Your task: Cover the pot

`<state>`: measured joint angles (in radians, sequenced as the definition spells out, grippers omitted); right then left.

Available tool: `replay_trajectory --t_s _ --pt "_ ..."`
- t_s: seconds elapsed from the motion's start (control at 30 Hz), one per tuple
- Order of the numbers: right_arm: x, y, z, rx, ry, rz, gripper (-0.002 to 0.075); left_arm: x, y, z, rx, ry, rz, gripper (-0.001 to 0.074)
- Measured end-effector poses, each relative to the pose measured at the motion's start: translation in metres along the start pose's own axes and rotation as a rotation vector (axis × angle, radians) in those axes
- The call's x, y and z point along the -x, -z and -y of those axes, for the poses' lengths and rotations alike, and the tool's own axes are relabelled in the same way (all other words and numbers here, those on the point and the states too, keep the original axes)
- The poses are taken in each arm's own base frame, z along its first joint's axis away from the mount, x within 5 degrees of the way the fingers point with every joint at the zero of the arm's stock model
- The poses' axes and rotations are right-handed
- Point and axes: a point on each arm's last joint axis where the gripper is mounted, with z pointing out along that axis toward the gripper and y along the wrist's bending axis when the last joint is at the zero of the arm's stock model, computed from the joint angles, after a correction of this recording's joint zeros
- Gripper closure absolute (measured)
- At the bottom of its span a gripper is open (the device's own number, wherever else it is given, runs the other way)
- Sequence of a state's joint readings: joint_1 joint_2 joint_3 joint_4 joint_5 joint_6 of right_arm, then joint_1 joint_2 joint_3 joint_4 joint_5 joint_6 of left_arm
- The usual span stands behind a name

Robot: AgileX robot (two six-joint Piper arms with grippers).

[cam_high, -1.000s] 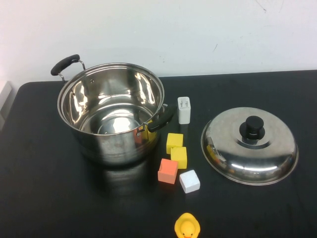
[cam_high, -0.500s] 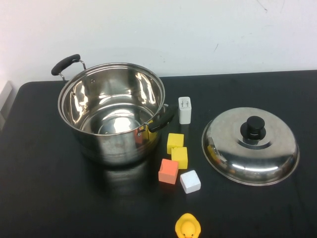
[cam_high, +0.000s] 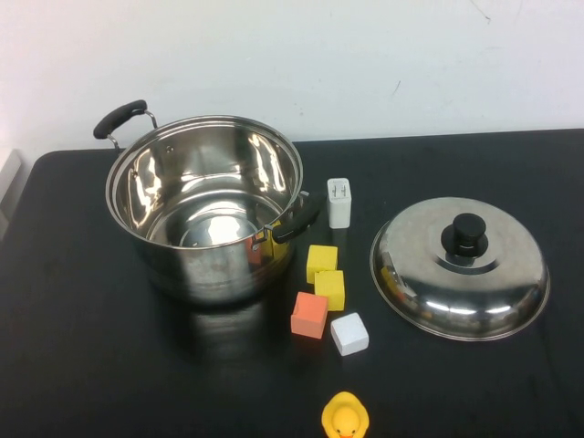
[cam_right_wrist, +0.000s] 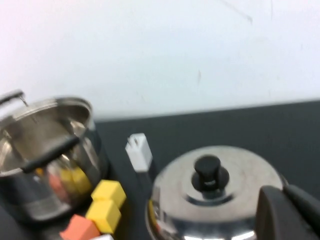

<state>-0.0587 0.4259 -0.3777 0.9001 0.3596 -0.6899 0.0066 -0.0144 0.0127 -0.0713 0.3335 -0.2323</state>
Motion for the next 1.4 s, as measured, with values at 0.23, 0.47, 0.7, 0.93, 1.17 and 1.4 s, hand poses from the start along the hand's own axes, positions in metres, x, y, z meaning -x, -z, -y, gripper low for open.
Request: replay_trajectory --t_s 0.23,0.47,0.7,0.93,1.17,1.4 --pt "0.015 -0.049 0.003 -0.050 0.037 -0.059 0.0728 0.000 0.000 0.000 0.000 0.000 0.000 0.0737" --pt "0.004 -0.127 -0.026 0.098 0.147 0.139 0.0701 0.000 0.000 0.000 0.000 -0.003 0.000 0.0736" --pt "-0.033 -0.196 -0.024 0.104 0.140 0.195 0.0354 0.000 0.000 0.000 0.000 -0.003 0.000 0.0736" --pt "-0.050 -0.236 -0.020 0.057 0.158 0.152 0.0180 0.000 0.000 0.000 0.000 -0.003 0.000 0.0737" --pt "-0.075 -0.260 -0.009 -0.044 0.186 0.106 0.0174 0.000 0.000 0.000 0.000 -0.003 0.000 0.0736" --pt "-0.101 -0.270 0.002 -0.091 0.188 0.074 0.0180 0.000 0.000 0.000 0.000 -0.003 0.000 0.0736"
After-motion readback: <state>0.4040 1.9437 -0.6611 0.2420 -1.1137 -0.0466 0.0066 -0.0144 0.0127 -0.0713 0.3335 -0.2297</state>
